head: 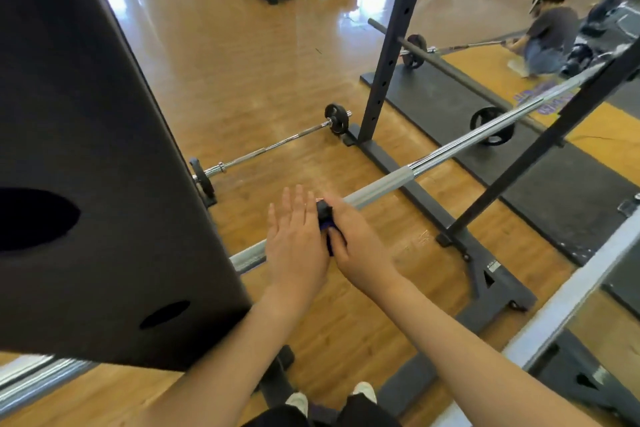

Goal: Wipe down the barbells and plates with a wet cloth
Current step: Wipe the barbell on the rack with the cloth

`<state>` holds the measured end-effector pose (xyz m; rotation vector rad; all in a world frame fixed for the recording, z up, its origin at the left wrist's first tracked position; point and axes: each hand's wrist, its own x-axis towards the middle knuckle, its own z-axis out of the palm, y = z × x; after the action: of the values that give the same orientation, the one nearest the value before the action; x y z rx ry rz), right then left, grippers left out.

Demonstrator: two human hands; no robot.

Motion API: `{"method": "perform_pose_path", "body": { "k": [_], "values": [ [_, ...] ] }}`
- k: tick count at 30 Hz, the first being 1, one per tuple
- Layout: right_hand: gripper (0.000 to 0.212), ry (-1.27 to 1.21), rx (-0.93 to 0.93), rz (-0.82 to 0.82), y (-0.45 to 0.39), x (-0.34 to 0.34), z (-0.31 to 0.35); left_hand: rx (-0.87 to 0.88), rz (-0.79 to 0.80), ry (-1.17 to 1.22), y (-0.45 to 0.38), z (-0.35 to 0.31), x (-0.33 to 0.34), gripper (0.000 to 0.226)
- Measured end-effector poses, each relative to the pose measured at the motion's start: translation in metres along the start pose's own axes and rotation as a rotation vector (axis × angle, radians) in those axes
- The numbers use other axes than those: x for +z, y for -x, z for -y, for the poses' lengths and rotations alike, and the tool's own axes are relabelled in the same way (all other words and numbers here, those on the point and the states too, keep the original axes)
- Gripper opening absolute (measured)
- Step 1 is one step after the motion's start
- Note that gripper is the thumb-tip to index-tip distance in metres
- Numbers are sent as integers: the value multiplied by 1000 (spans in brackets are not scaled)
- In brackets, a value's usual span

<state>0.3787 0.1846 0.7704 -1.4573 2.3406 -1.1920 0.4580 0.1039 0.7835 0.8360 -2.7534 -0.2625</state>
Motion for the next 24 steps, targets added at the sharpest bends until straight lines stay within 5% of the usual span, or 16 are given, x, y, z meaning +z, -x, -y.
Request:
{"method": "perform_pose_path", "body": {
  "k": [8, 13, 16, 19, 21, 24],
  "values": [
    [33, 132, -289, -97, -34, -1, -24, -256, 49, 4, 5, 4, -1, 63],
    [35, 27, -203, -196, -51, -29, -38, -429, 110, -182, 26, 7, 0, 77],
    [36, 17, -246, -32, -46, -15, -30, -481, 83, -214, 36, -3, 4, 79],
    [56, 310, -358, 159, -34, 10, -30, -574, 142, -248, 47, -15, 9, 81],
    [68, 414, -391, 190, -38, 15, -35, -625, 178, -240, 57, -24, 12, 83],
    [58, 315, -406, 198, -50, 5, -38, -654, 209, -211, 67, -31, 15, 83]
  ]
}}
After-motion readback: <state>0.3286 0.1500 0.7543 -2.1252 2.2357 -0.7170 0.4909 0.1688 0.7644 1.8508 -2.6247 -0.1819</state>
